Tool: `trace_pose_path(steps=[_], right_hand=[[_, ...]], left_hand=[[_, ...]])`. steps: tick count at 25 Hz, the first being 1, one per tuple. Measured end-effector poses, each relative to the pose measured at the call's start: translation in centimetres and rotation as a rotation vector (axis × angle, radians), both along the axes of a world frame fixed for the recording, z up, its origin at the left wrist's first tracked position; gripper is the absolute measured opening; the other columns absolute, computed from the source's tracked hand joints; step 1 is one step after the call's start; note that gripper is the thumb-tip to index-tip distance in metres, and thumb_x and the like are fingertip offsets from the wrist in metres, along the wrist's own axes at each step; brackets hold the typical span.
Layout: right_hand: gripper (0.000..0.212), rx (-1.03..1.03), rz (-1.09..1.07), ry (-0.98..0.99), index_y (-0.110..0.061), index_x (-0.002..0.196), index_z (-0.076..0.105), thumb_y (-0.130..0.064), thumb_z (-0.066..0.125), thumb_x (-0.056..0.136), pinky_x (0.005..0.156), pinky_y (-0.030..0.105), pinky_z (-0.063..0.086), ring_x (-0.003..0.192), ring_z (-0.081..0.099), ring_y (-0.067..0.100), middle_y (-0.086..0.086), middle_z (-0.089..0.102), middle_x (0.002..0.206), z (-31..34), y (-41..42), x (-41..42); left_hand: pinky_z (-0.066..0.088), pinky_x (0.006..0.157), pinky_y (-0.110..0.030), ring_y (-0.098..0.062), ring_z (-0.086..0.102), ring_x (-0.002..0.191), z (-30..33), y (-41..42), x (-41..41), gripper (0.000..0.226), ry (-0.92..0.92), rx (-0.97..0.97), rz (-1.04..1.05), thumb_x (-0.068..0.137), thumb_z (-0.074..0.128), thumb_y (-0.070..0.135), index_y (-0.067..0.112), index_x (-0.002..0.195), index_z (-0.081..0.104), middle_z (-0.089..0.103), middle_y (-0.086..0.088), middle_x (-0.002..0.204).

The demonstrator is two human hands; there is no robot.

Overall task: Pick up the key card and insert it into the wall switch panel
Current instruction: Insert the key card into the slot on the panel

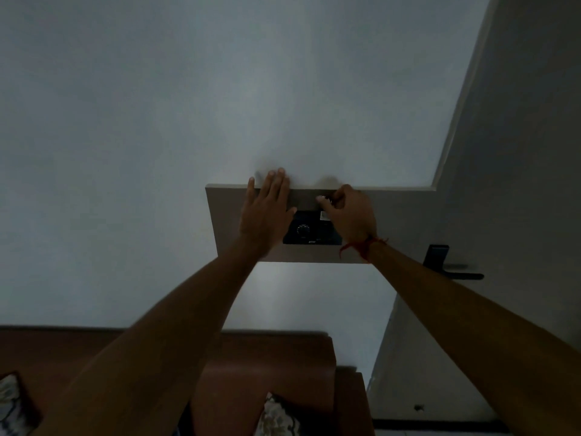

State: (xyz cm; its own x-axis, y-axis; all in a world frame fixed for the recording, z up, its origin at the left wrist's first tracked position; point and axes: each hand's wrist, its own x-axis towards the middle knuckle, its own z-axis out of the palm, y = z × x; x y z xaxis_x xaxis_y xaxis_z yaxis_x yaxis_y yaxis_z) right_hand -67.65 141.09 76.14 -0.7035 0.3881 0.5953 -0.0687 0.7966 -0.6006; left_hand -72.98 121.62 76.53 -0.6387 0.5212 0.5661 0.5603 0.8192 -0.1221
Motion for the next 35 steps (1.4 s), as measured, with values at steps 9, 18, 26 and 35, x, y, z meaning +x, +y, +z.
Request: trace_pose_path(steps=[9,18,26,35], right_hand=[[0.039,-0.211,-0.123,-0.045,-0.011,0.092,0.047,-0.023,0.078,0.072,0.054,0.028,0.045,0.072,0.060,0.023,0.010,0.063,0.083,0.1,-3.2,-1.3],[0.045,-0.706,0.002,0.176,-0.005,0.095,0.055,0.014,0.080,0.062,0.049,0.006,0.048,0.065,0.054,0.005,-0.005,0.055,0.071,0.5,-2.9,-1.3],[0.040,-0.291,0.076,0.098,-0.013,0.099,0.056,0.006,0.073,0.068,0.055,0.022,0.056,0.066,0.062,0.016,0.003,0.063,0.073,0.8,-2.1,-1.1],[0.009,0.231,0.093,-0.049,-0.008,0.084,0.070,-0.002,0.064,0.080,0.076,0.038,0.053,0.089,0.061,0.030,0.014,0.069,0.091,1.9,-1.8,-0.7]], left_hand=[[0.012,0.128,-0.060,-0.028,0.012,0.159,-0.4,-1.1,0.2,0.073,-0.037,0.010,-0.006,0.105,0.041,0.048,0.007,0.160,0.019,0.015,-0.013,0.171],[0.012,0.128,-0.060,-0.029,0.016,0.159,0.0,-0.5,-0.1,0.070,-0.022,0.017,-0.009,0.104,0.043,0.046,0.006,0.159,0.023,0.019,-0.015,0.170],[0.011,0.128,-0.060,-0.029,0.013,0.159,0.2,-0.6,0.1,0.069,-0.039,0.026,-0.002,0.105,0.042,0.045,0.007,0.159,0.022,0.017,-0.015,0.170],[0.011,0.128,-0.059,-0.027,0.009,0.160,0.7,0.5,0.6,0.071,-0.019,0.018,-0.005,0.105,0.040,0.046,0.009,0.161,0.018,0.011,-0.013,0.172]])
